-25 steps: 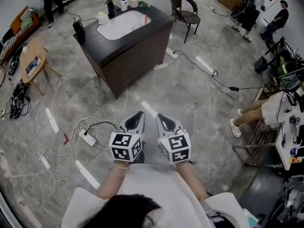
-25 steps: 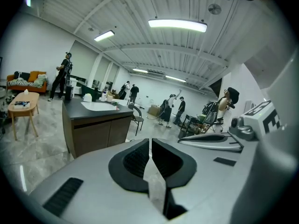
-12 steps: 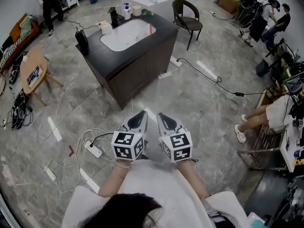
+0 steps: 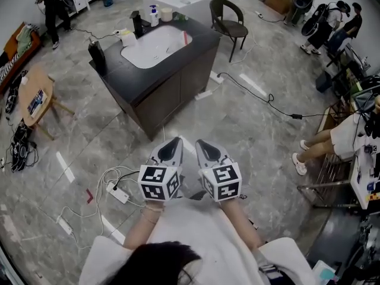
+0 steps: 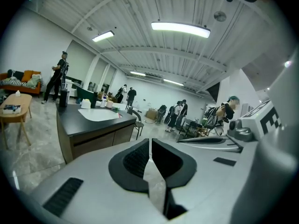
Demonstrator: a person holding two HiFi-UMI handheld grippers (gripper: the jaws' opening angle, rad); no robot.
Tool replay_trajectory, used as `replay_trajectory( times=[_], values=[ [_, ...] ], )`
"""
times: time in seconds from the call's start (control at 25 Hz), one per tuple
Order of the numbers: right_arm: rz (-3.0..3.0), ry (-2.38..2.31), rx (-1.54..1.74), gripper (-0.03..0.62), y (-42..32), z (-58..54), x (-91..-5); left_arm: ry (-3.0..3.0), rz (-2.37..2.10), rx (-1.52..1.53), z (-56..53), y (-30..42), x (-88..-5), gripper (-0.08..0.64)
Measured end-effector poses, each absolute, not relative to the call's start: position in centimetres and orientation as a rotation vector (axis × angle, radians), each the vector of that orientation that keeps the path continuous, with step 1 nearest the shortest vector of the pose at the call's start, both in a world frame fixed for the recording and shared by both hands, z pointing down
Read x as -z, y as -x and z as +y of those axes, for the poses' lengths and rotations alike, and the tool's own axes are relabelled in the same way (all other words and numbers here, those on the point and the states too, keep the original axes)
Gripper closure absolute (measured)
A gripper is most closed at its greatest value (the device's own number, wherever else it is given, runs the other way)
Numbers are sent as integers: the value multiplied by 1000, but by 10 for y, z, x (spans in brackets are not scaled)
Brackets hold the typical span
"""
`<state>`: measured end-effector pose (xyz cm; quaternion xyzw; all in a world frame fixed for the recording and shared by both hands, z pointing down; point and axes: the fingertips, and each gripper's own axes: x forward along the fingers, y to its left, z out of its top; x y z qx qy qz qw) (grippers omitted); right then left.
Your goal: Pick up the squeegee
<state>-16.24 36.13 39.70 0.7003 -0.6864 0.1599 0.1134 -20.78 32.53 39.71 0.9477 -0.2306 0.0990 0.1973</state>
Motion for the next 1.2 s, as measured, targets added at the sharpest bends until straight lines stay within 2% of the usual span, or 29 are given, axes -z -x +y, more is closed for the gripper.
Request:
replay_trajectory(
  times=[0.84, 1.2],
  values=[
    [-1999, -1990, -601, 565, 176, 338, -424, -2636, -712, -266, 300, 209, -408, 520],
    [-2037, -2008, -599, 565, 130, 290, -423, -2598, -780, -260, 259, 182, -410, 520]
  ],
)
